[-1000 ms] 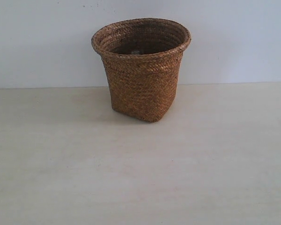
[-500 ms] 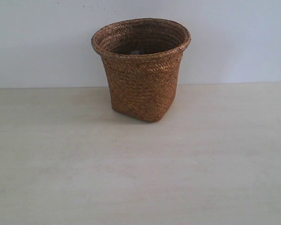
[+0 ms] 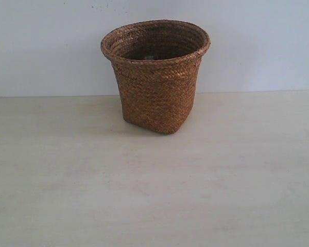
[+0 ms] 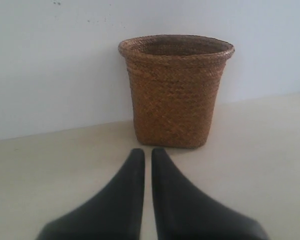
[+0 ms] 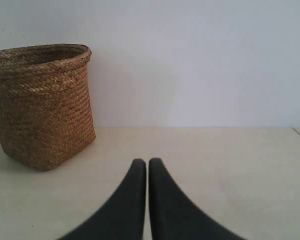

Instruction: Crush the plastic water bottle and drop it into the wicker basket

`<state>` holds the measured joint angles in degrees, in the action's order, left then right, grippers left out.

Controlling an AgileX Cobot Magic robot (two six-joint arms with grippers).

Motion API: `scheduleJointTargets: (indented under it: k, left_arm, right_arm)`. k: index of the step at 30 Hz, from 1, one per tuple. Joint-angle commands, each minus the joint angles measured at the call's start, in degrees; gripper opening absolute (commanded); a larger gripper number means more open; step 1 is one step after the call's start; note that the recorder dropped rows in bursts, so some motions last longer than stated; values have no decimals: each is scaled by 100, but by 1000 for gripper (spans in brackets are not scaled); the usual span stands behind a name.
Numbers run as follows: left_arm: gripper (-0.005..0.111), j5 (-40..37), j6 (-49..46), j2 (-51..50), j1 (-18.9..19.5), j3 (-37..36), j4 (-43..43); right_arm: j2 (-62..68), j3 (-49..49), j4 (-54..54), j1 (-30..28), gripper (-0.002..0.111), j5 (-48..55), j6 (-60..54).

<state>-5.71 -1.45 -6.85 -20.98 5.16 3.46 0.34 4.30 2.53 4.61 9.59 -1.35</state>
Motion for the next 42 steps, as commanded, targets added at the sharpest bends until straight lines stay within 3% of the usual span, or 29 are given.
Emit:
scheduleJointTargets:
  k: [1, 11, 16, 18, 42]
  left_arm:
    - [4, -59, 86, 405, 503, -291, 64]
    - [4, -464, 145, 685, 1499, -516, 64]
    - [4, -789, 145, 685, 1779, -516, -38]
    - [4, -1115, 145, 685, 1808, -516, -154]
    - [4, -1017, 103, 685, 1808, -516, -154]
  right_arm:
    - [-34, -21, 15, -1, 0, -19, -5]
    - [-34, -21, 15, -1, 0, -29, -5]
    - [-34, -21, 4, -1, 0, -124, -5]
    - [-34, -21, 4, -1, 0, -124, -5]
    - [-34, -21, 4, -1, 0, -124, -5]
